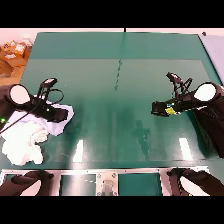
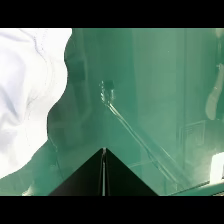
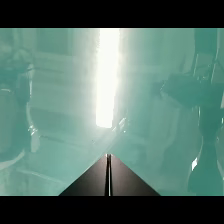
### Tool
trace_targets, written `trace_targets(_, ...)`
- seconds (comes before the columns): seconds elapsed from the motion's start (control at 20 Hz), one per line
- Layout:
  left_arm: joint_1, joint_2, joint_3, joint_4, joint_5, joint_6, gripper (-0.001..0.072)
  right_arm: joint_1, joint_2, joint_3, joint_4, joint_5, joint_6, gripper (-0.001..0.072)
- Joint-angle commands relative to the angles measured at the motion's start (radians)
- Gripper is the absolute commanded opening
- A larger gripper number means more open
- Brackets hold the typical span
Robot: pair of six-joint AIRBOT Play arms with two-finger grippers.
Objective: Fold the shirts.
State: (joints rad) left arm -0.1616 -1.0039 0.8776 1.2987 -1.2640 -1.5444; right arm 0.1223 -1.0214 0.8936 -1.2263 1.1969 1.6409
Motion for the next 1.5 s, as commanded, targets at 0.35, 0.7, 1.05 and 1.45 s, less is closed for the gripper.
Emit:
trace_targets(0.35, 0.0, 0.001, 0.0, 0.0, 0.0, 0.0, 0.0025, 0.001, 0.001, 0.0, 0.0, 0.0, 0.0, 0.0011)
trace_targets(0.7, 0.0, 0.001, -0.001, -0.023, 0.045, 0.0, 0.0025, 0.001, 0.001, 0.0, 0.0, -0.022, 0.0, 0.0011)
trace_targets(1.05, 0.0, 0.001, 0.0, 0.293, 0.156, -0.09, 0.072, 0.001, 0.001, -0.002, 0.004, -0.026, 0.0, 0.0011)
trace_targets(1.45, 0.364, -0.117, -0.002, 0.485, 0.304, -0.142, 0.072, 0.001, -0.002, -0.006, 0.003, -0.045, -0.001, 0.0011)
